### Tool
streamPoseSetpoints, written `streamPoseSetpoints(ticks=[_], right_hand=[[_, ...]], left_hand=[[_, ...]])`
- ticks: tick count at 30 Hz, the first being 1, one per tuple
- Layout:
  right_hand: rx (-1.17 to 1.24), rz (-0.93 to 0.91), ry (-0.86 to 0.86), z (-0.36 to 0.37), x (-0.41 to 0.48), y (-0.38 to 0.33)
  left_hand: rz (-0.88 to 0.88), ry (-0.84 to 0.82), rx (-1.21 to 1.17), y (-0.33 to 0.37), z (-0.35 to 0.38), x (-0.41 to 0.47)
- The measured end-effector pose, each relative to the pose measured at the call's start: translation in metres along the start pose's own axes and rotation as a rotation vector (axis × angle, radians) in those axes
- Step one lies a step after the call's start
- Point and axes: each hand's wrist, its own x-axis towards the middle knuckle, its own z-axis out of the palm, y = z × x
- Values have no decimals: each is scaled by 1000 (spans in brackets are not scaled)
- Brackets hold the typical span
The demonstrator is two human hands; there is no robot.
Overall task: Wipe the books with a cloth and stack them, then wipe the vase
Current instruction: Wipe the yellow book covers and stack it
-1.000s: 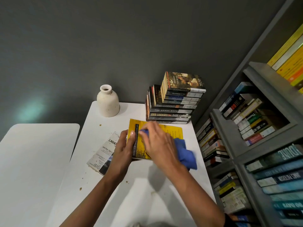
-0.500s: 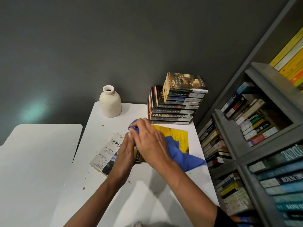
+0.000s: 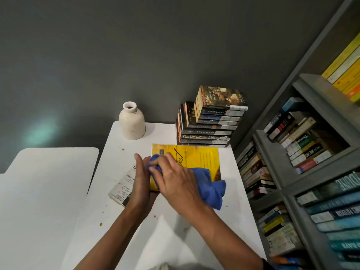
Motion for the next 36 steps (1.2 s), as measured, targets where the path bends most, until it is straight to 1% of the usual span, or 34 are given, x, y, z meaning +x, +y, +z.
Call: streamPoseSetpoints(ticks=[3,6,8,10,13,15,19,20,22,24,27,30,33,34,36], right_hand=[[78,-36,-94,-6,-11,2],[199,-68,-229,-16,-16,11],[242,-97,-274,-21,-21,17],[254,-81,-219,-27,-25,29],[264,90,-6,-39,-24,60],[178,122,62,-41,-19,64],[13,-39,12,-17,-10,18],[-7,-48,-3,-14,-8,13],[-21,15,14,-17,2,19],[-52,119,66,-27,14,39],[-126,275,74,-41,26,74],[-51,325,89,-45,17,99],[96,271,73,-43,0,109],[117,235,42,-44,-5,113],[124,169,-109,-53,-12,117]], left_hand=[[-52,-37,-110,1,-2,-2],[-106,-54,-199,2,-6,0],[-176,-57,-210,6,-4,2],[-167,-44,-193,10,-4,5],[-49,-14,-163,17,-5,8],[0,-10,-110,16,-1,6],[53,-38,-38,0,12,1],[59,-32,-27,-1,14,1],[64,-12,10,-1,15,0],[77,19,60,1,12,0],[76,50,108,4,5,0],[49,58,127,7,-4,3],[-1,86,87,9,-10,3],[-20,91,70,9,-12,3],[-71,121,26,11,-15,5]])
